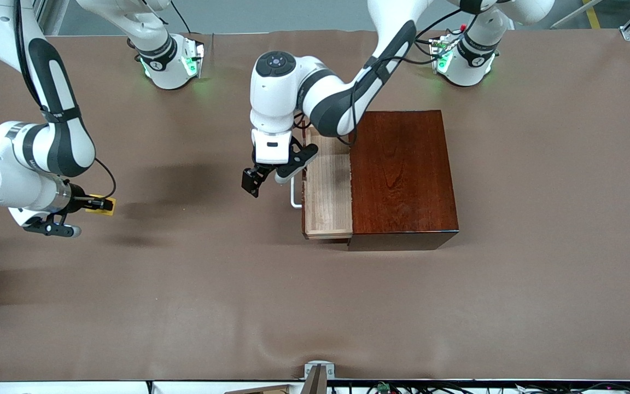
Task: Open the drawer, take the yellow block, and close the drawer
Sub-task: 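Close the drawer with the left gripper while the right gripper holds the block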
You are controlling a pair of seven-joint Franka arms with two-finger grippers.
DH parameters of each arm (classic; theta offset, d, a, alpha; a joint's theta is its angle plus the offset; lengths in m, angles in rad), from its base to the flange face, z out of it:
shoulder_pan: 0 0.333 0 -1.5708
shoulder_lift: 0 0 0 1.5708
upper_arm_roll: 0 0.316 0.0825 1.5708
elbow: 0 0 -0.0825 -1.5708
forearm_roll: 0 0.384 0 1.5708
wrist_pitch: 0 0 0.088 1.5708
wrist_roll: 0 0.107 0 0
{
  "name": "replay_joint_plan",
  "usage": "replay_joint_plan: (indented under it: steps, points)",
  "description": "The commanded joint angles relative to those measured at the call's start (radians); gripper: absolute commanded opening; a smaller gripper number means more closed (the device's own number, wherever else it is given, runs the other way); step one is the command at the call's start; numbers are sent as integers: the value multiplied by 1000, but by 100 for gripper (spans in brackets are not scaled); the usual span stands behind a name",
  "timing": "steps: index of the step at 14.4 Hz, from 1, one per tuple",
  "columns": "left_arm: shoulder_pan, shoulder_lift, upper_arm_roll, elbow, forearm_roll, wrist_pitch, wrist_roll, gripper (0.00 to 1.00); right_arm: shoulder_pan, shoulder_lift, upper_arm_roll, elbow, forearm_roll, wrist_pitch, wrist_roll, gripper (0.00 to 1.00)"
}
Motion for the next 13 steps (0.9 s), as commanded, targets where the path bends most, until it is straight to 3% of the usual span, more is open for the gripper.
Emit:
replay_joint_plan:
  steps: [1,5,13]
  points:
    - [-60,62,61,40,14,19,-102,100,-14,-47,7,-106,-10,85,-40,0]
    - [-65,69,60,37,14,12,-230,100,-26,-35,6,-164,-10,193,-67,0]
    - [-63,83,60,23,19,-87,-233,100,-29,19,7,-261,1,422,-58,1]
